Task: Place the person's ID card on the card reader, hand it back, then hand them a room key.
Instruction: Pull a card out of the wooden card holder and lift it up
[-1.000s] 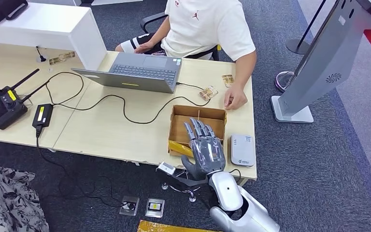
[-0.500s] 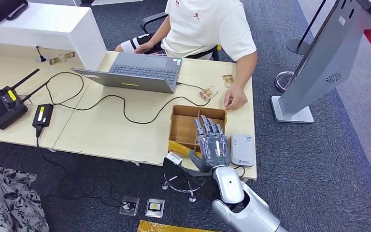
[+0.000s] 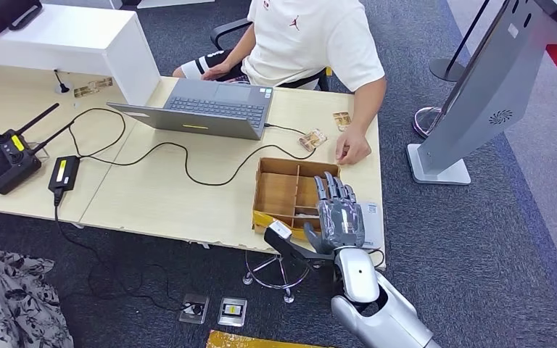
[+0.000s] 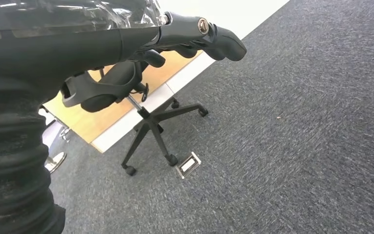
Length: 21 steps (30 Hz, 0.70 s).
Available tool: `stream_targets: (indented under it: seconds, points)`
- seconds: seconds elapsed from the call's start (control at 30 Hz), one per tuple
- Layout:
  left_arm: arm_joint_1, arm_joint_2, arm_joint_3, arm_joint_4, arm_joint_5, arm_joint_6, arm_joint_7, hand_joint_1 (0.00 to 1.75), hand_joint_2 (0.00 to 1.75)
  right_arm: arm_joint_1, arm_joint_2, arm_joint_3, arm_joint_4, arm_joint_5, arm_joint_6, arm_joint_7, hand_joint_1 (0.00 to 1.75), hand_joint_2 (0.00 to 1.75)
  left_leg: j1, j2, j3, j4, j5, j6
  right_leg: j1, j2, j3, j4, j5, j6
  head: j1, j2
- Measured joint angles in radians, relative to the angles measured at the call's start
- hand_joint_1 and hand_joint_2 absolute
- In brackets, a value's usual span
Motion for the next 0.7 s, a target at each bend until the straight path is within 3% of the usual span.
stream_targets:
  seconds: [0.5,0.7]
  points:
    - [-0.002,0.001,0.001,0.000,-0.013,0.000,0.010,0.00,1.75,0.029,-0.010,-0.004,-0.002,0.022,0.009,-0.031,0.19,1.75,0.000,0.000,0.000,0.000,0.000,0.000,0.000,0.000,0.000,0.000,0.000,0.000,0.000,0.000]
    - [-0.003,0.002,0.002,0.000,-0.012,0.000,0.009,0.00,1.75,0.040,-0.008,0.000,-0.018,0.039,0.009,-0.046,0.47,1.75,0.000,0.000,0.000,0.000,0.000,0.000,0.000,0.000,0.000,0.000,0.000,0.000,0.000,0.000]
